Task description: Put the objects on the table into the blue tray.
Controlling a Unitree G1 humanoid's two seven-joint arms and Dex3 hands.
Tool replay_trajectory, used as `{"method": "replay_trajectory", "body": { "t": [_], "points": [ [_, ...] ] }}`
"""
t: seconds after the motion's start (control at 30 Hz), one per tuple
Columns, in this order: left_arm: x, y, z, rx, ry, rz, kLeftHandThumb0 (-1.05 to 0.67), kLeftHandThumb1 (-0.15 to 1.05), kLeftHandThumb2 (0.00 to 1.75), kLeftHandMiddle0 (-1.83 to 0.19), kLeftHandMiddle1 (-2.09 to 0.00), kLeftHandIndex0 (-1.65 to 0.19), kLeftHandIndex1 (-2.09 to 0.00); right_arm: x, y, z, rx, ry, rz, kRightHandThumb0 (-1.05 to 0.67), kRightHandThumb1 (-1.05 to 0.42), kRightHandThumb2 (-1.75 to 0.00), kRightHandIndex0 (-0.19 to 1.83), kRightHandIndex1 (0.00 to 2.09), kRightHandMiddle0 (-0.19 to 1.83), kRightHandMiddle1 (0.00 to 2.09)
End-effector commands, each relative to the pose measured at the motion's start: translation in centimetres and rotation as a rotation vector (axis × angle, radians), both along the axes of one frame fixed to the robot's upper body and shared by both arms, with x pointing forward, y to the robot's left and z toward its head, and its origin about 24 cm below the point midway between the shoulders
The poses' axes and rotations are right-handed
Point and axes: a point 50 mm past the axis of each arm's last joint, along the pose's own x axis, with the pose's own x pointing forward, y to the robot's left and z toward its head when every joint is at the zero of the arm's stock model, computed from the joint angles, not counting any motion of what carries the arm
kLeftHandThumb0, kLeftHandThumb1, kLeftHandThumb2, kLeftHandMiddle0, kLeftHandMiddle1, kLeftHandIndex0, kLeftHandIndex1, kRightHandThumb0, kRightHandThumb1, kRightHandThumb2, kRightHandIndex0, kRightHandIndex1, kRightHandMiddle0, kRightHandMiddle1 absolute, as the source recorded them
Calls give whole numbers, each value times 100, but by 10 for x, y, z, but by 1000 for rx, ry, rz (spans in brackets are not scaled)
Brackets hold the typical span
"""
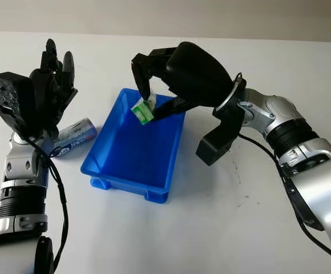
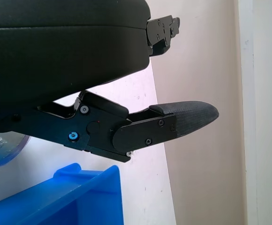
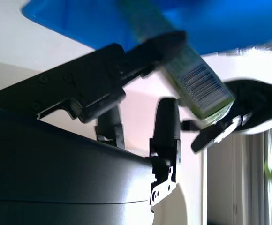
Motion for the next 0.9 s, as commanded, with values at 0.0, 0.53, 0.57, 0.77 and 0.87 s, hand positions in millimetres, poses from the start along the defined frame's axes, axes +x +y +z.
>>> {"method": "replay_trajectory", "body": {
  "t": [0.0, 0.53, 0.57, 0.77, 0.87],
  "points": [
    [-1, 1, 2, 11, -12, 6, -74, 105, 64, 19, 0, 19, 0, -2, -2, 17, 4, -26, 5, -84, -105, -25, 14, 64, 2, 78],
    [-1, 3, 5, 24, -12, 17, -74, 105, 66, 19, 0, 19, 0, 9, -44, 34, 458, 325, -106, -93, -105, -65, -19, 0, -19, 1],
    [-1, 4, 5, 26, -13, 18, -74, 105, 66, 19, 0, 19, 0, 11, -49, 32, 516, 372, -117, -94, -105, -65, -19, 0, -19, 1],
    [-3, 7, 6, 34, -20, 30, -75, 105, 64, 19, 0, 19, 0, 17, -76, 14, 844, 618, -157, -88, -105, -64, -19, 0, -19, 0],
    [-3, 10, 7, 47, -13, 26, -74, 105, 65, 19, 0, 19, 0, 21, -87, -2, 984, 770, -201, -88, -105, -65, -19, 0, -19, 0]
  ]
}}
